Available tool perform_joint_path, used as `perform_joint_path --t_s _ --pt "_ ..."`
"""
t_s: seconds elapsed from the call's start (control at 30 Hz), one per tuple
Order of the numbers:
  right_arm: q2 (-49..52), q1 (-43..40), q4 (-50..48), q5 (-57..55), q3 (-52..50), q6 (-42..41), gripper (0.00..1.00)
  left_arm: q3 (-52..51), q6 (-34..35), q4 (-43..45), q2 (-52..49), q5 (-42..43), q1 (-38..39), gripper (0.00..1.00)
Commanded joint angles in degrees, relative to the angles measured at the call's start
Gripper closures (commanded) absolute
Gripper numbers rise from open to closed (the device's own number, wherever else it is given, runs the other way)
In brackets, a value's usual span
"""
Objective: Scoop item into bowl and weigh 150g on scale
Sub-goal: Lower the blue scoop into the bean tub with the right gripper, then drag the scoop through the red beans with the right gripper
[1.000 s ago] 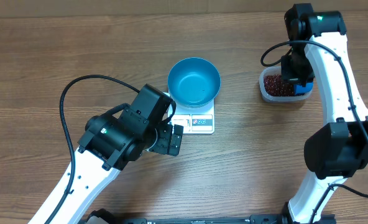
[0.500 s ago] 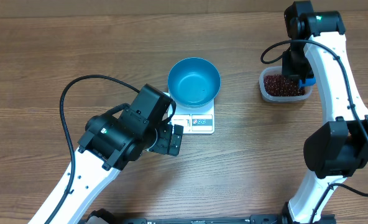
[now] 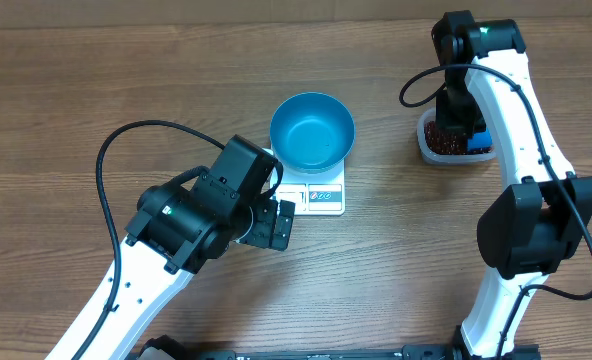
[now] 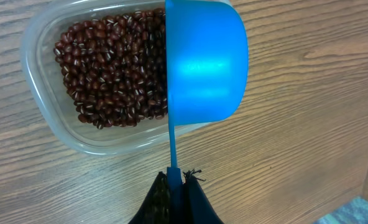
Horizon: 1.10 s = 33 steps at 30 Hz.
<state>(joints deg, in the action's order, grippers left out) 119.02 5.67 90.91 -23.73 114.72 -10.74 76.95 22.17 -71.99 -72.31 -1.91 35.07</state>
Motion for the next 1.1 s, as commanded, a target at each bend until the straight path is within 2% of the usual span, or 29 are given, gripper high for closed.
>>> perform_joint_path --t_s 0.0,0.43,0.73,1.07 --pt "0.3 -0.2 -0.1 -1.1 0.7 -1.2 0.96 0.0 0.6 0.0 0.4 0.1 0.2 0.00" --pt "0.7 -0.2 0.0 1.3 0.4 0.1 0.96 0.0 0.6 0.0 0.4 0.0 0.2 0.01" --pt "0.7 -0.2 -3.9 1.6 -7.5 0.3 0.96 0.0 0.6 0.0 0.4 0.1 0.2 0.00" --pt "0.7 -0.2 -4.8 8.7 -7.8 2.0 0.96 0.0 0.6 0.0 0.4 0.1 0.2 0.00"
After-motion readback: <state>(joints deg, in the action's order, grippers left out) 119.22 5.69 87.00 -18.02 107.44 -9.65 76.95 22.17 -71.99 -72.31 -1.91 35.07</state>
